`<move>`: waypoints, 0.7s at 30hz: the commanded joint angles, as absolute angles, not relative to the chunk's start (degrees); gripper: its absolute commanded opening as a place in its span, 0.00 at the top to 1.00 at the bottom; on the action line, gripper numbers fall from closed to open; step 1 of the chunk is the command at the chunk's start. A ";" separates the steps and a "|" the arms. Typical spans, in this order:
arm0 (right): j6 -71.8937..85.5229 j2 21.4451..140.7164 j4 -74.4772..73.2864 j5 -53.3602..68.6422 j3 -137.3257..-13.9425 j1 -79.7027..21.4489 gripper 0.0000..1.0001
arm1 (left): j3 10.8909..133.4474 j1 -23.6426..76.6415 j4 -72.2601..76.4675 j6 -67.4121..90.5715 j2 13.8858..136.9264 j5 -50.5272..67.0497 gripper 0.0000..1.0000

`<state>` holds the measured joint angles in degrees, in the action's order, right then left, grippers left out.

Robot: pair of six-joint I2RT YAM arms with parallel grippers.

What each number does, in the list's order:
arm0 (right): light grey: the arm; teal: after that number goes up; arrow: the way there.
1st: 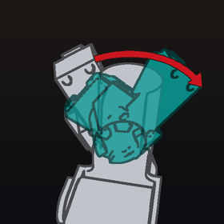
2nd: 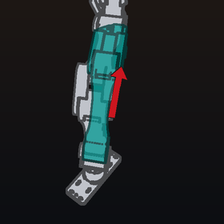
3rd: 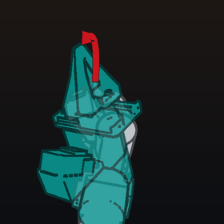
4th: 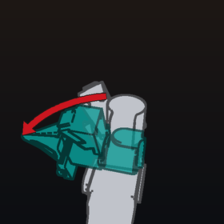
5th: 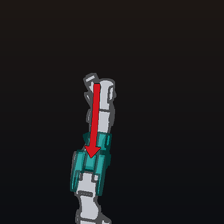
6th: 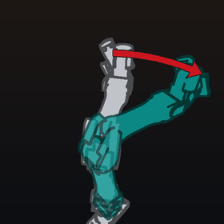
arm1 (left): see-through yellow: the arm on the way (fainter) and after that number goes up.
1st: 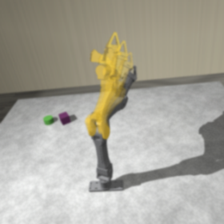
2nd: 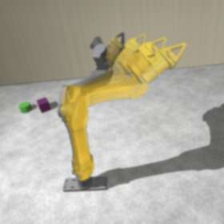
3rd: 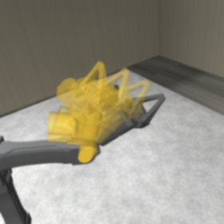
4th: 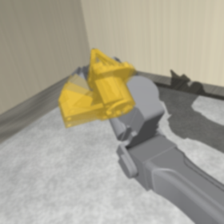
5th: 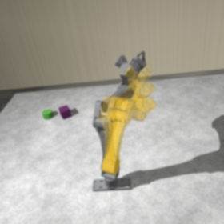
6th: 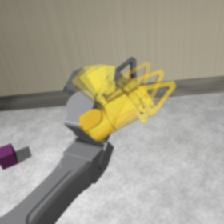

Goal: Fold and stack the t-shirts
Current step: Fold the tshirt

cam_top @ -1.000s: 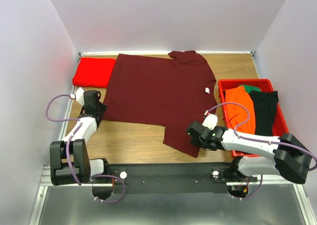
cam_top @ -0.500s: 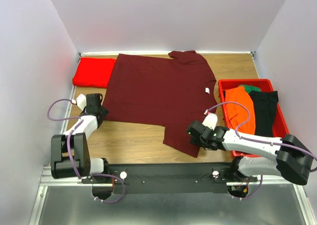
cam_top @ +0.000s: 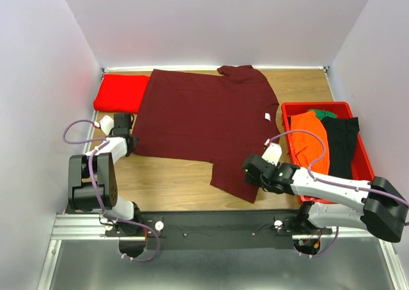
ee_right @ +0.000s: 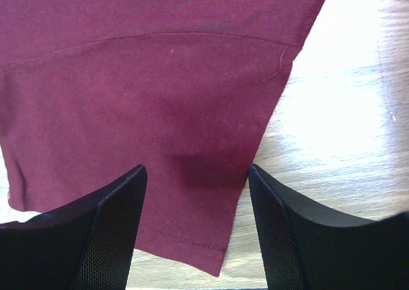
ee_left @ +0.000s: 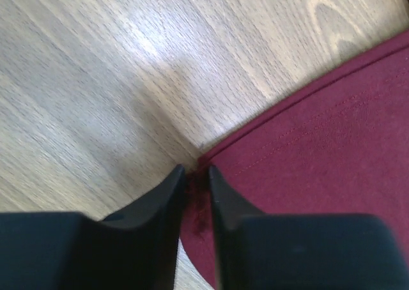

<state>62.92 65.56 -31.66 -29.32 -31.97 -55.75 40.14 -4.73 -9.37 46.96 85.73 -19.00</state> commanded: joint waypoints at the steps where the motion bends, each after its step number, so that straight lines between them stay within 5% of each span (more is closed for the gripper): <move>1: 62.93 65.04 -30.76 -31.64 -30.94 -55.55 0.28 | 39.38 -4.31 -10.55 46.58 85.52 -20.21 0.79; 7: 63.89 65.13 -30.76 -30.85 -30.06 -55.55 0.27 | 37.80 -4.39 -8.80 45.18 81.66 -18.55 0.98; 21: 65.83 71.45 -30.67 -32.25 -31.20 -55.55 0.32 | 35.16 -4.31 -5.36 44.03 75.50 -16.26 1.00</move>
